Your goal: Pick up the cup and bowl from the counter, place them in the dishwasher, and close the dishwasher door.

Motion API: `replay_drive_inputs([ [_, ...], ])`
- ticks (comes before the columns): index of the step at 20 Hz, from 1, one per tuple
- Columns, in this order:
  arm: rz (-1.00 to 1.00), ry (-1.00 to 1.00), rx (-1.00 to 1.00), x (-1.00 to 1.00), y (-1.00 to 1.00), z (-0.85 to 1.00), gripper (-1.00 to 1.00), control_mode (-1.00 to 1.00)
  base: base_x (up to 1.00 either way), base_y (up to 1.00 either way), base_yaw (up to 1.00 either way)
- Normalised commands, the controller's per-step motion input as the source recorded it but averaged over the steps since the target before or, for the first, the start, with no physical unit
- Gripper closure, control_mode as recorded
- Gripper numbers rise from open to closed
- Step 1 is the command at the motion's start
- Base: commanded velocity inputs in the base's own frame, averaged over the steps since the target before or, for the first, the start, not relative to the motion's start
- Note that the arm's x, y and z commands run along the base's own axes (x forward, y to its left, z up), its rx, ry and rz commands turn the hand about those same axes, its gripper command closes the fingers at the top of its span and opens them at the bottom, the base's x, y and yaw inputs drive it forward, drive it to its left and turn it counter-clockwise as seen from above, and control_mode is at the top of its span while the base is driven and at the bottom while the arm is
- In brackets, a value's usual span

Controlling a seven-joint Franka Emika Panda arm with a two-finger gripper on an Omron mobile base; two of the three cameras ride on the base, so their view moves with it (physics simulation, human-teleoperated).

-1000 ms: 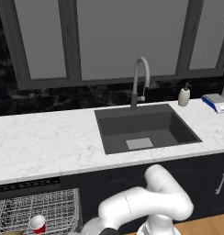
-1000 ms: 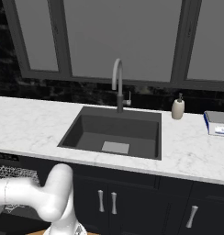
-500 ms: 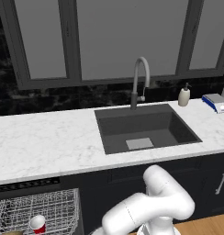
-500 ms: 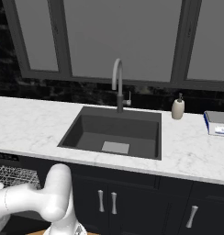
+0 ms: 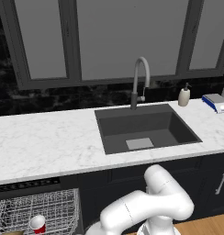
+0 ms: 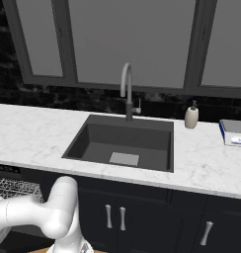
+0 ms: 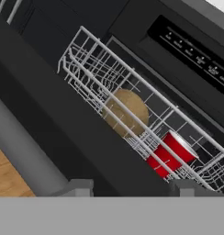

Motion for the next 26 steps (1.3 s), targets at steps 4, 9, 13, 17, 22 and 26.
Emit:
replay_drive_inputs([
  [4,0.00,0.00,-0.06,-0.22,0.53,-0.29,-1.00,-1.00,0.00,0.00,0.00],
  [9,-0.01,-0.05,-0.08,-0.26,0.30,-0.34,-1.00,-1.00,0.00,0.00,0.00],
  [13,-0.04,-0.12,-0.08,-0.53,0.22,-0.56,-1.00,-1.00,0.00,0.00,0.00],
  [17,-0.12,-0.13,-0.18,-0.32,0.01,-0.92,-1.00,-1.00,0.00,0.00,0.00],
  [22,-0.29,-0.16,-0.26,0.45,-0.50,-1.00,-1.00,-1.00,0.00,0.00,0.00],
  [26,-0.28,-0.18,-0.22,0.72,-0.71,-0.86,-1.00,-1.00,0.00,0.00,0.00],
])
